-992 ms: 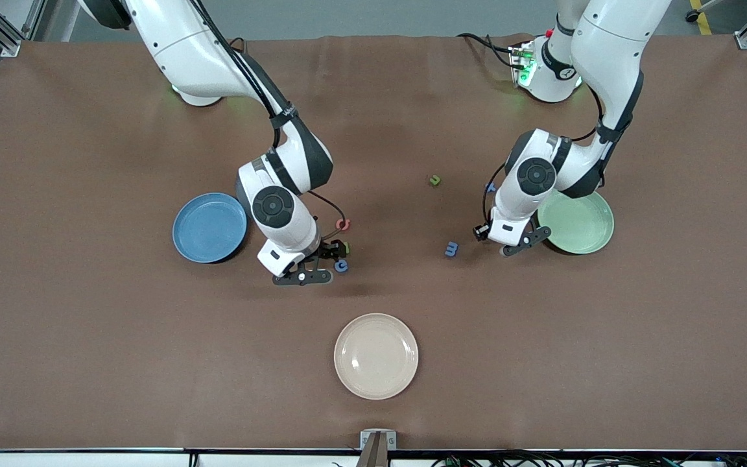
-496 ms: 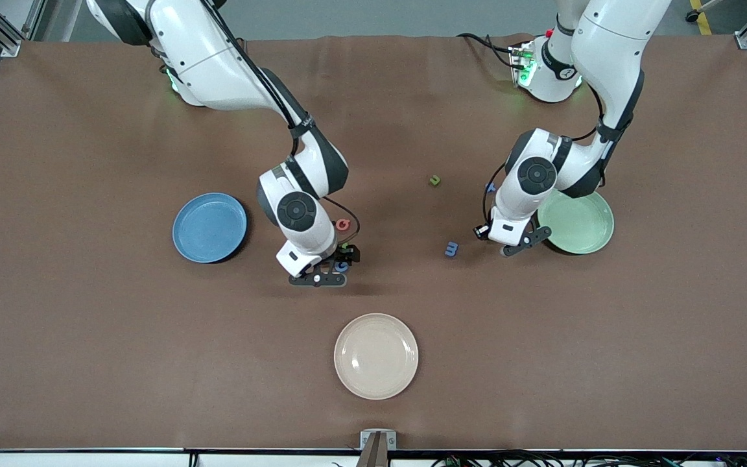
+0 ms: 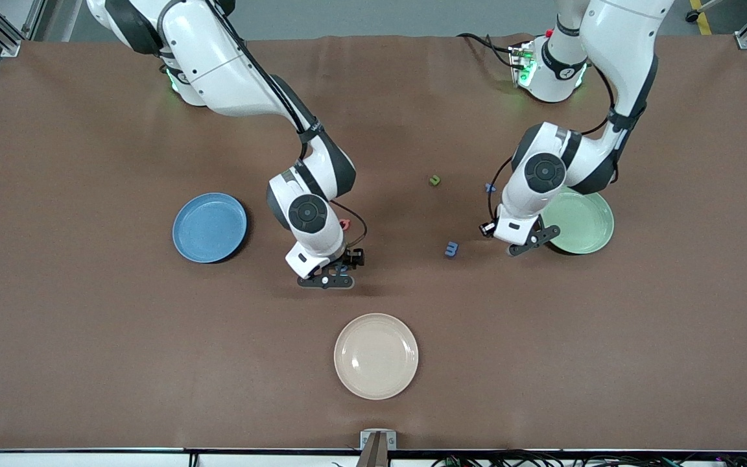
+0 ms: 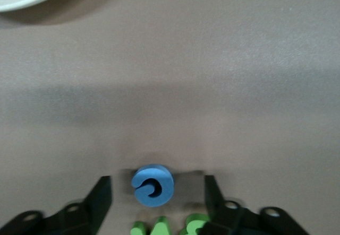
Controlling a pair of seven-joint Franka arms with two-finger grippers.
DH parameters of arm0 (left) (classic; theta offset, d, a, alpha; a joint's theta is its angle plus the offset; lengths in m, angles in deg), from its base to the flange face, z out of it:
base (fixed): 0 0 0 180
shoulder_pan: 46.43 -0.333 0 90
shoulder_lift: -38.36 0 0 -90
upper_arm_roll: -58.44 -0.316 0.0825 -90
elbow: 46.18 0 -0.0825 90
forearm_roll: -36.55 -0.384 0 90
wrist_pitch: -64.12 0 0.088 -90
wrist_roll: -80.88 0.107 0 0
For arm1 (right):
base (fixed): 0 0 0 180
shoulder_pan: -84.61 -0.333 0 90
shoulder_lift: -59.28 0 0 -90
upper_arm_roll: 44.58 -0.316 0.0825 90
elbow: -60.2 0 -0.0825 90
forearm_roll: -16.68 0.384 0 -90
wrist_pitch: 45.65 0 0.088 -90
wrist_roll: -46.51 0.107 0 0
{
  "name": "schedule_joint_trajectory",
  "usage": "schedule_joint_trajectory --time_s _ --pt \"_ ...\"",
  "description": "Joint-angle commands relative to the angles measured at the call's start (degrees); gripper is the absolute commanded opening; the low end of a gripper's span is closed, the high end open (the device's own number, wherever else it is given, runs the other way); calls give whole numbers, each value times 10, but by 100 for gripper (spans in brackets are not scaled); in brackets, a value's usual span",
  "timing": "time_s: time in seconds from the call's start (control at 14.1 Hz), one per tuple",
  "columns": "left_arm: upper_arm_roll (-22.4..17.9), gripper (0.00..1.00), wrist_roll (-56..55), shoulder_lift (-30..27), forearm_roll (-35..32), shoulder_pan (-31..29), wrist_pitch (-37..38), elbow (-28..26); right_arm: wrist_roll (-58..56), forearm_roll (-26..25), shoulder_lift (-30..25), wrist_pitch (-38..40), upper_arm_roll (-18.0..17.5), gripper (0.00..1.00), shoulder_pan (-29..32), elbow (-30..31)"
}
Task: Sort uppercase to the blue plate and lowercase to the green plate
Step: 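Grasp the green b with the left gripper while the right gripper grasps the G, then release the b with the left gripper while the right gripper releases the G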
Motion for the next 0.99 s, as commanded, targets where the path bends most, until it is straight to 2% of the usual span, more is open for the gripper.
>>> schedule_joint_trajectory --time_s 0.0,0.35,0.5,0.64,0.78,0.85,0.92 --pt "1 19 64 -69 -14 -23 73 -18 16 -14 9 -4 4 63 -3 -8" --pt "3 19 213 -151 -13 -95 95 -85 18 -13 9 -4 3 58 -2 -8" --pt "2 18 256 -164 -13 -119 75 -117 20 -10 9 -5 3 36 -2 -8" --pt "2 18 331 -155 -13 -151 47 -135 28 -13 10 -5 3 33 -2 -8" --pt "1 18 356 -143 -14 -162 15 -154 27 -14 11 -5 3 16 -3 -8" --pt "1 19 358 -137 -14 -165 -17 -171 26 -13 11 -4 3 3 -2 -8" --pt "1 19 358 -132 -14 -169 -53 -186 23 -13 9 -3 3 0 2 -8"
